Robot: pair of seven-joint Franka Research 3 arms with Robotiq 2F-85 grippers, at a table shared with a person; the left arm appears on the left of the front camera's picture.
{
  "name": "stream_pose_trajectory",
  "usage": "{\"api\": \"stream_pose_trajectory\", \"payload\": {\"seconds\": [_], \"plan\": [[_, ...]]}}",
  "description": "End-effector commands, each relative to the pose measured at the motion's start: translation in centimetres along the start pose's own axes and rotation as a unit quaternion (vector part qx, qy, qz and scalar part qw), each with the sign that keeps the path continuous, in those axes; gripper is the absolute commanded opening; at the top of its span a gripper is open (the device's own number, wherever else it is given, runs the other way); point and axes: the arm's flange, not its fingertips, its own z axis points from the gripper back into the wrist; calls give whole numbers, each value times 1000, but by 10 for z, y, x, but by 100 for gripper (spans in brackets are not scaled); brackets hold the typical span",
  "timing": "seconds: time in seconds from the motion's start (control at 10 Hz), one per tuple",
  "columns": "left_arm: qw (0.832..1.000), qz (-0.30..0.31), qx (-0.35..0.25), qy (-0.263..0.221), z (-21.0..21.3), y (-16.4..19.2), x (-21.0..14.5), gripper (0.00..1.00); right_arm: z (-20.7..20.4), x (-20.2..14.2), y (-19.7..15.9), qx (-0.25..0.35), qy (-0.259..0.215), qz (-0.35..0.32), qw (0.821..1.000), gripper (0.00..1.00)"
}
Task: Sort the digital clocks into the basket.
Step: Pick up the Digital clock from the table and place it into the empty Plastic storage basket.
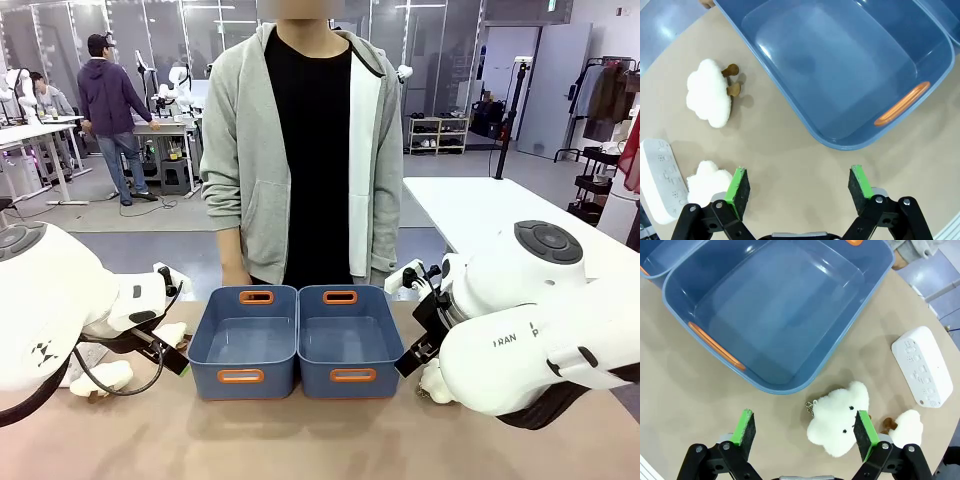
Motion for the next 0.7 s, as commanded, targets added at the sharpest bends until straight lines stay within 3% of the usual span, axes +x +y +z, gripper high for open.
{"api": "stream_pose_trajectory", "payload": {"seconds": [0.0,0.3,0.4,0.5,0.6], "plan": [[1000,0,0,0,0,0,0,100,0,0,0,0,0,-1,1000,100],[1000,0,0,0,0,0,0,100,0,0,0,0,0,0,1000,100],[999,17,-6,32,17,15,4,100,18,17,-5,8,4,-5,1000,100],[998,28,-35,34,33,22,5,100,32,27,-10,72,-2,-12,997,100],[996,39,-74,21,48,29,1,100,43,33,-15,96,-4,-12,995,100]]}}
